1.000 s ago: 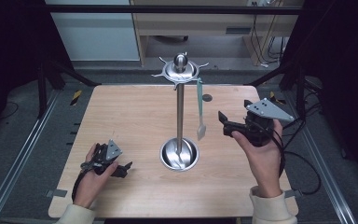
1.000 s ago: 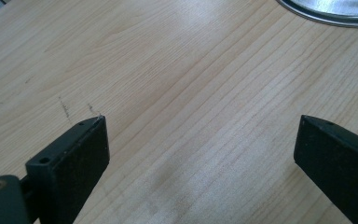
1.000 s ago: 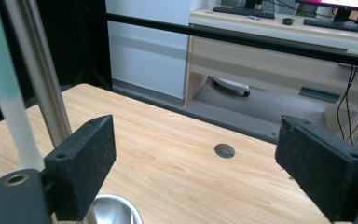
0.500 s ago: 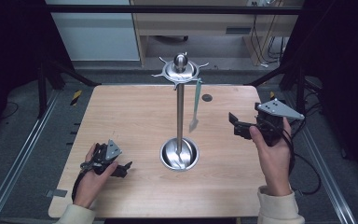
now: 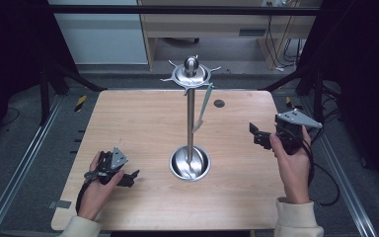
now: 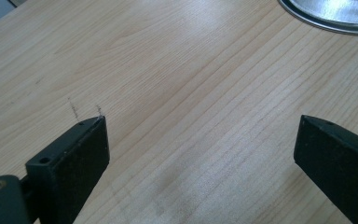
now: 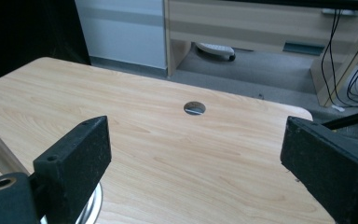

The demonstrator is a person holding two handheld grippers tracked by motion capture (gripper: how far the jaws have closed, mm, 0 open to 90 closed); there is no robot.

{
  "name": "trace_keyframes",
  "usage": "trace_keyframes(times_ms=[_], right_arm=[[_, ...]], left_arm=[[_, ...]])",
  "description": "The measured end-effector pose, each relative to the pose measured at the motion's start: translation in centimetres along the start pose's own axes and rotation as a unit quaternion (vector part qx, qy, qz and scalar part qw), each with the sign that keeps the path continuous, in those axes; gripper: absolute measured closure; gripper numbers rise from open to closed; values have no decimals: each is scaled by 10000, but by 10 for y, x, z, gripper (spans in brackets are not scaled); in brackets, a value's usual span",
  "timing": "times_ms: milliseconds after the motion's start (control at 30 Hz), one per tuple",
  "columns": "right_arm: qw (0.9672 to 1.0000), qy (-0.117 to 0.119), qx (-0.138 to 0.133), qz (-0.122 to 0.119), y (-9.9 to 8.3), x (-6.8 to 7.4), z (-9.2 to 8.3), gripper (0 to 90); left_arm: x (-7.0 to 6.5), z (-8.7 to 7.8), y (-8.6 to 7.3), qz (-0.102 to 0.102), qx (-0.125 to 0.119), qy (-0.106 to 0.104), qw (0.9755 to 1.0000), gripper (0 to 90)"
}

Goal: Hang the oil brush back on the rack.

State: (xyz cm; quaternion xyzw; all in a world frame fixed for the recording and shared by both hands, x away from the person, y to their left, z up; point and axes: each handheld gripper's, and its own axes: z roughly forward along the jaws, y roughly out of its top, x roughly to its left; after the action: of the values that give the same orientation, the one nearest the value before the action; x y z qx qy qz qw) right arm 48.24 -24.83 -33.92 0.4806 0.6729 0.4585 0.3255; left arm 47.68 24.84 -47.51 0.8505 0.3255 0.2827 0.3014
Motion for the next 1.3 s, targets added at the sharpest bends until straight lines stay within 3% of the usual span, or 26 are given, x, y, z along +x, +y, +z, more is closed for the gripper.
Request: trace_keyframes(times_ms=[667, 1300], right_arm=[[9988, 82, 475, 124, -33, -13, 28, 92], [9947, 244, 990, -138, -68, 1, 63, 96]], left_arm=[[1, 0, 0, -23, -22, -9, 10000, 30], [1, 0, 0, -19, -21, -14, 10000, 30]])
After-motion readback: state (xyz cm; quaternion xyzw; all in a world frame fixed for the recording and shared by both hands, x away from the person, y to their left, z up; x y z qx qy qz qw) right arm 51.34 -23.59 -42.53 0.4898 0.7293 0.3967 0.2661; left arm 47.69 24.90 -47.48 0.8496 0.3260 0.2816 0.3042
